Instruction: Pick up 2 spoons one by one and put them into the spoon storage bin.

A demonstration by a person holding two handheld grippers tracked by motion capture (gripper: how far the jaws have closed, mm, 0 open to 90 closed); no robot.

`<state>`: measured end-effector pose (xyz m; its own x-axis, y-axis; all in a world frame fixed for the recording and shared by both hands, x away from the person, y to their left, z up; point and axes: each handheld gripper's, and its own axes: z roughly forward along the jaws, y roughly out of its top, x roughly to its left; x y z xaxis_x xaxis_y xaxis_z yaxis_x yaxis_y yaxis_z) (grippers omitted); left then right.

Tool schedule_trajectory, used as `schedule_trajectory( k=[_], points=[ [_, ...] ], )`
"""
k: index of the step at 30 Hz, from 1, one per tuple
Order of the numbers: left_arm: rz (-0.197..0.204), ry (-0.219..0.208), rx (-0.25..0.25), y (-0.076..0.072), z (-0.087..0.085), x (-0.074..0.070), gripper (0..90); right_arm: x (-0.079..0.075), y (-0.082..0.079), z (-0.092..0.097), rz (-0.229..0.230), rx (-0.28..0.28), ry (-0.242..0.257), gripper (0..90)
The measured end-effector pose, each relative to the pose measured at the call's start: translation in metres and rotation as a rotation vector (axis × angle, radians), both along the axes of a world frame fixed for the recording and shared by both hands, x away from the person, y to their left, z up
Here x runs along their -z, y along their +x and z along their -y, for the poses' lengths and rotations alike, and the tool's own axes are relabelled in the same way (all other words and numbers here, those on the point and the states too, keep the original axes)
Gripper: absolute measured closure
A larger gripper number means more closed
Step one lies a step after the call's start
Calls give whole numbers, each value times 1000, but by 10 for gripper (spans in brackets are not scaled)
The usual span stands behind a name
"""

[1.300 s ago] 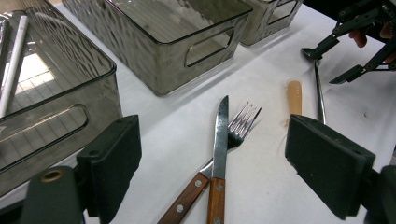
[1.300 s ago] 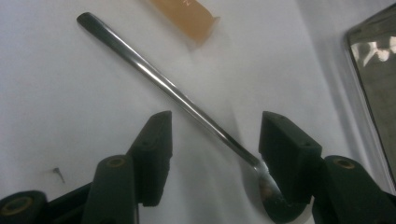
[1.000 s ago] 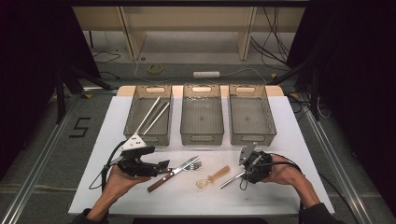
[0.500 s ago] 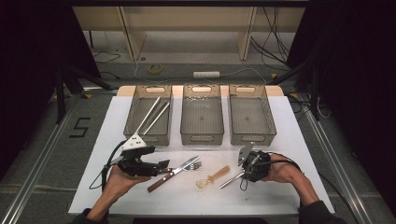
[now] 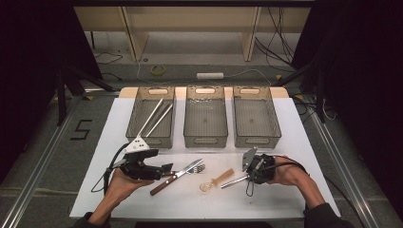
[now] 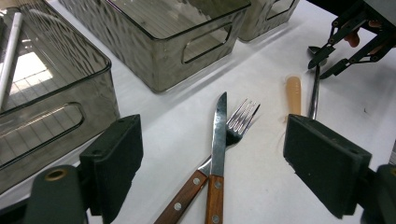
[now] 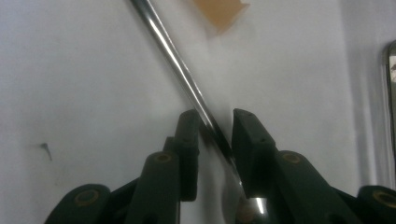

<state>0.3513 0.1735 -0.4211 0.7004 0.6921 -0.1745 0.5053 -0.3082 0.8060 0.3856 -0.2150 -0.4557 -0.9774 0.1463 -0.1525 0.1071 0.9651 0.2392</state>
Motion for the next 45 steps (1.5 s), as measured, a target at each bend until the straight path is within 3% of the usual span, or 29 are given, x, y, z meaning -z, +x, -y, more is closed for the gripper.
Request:
schedule_trajectory(
  k=[30, 35, 38, 45],
  points=[
    [-7, 28, 17, 0, 2, 3, 197, 0, -7, 7, 33, -137, -10, 864],
    [-9, 29, 18, 0, 2, 3, 197, -3, -8, 8, 43, -145, 7, 900],
    [-9, 27, 16, 0, 2, 3, 198, -4, -9, 7, 20, -162, -3, 900],
    [-8, 27, 16, 0, 2, 3, 197, -5, -10, 6, 12, -167, -2, 900]
  ],
)
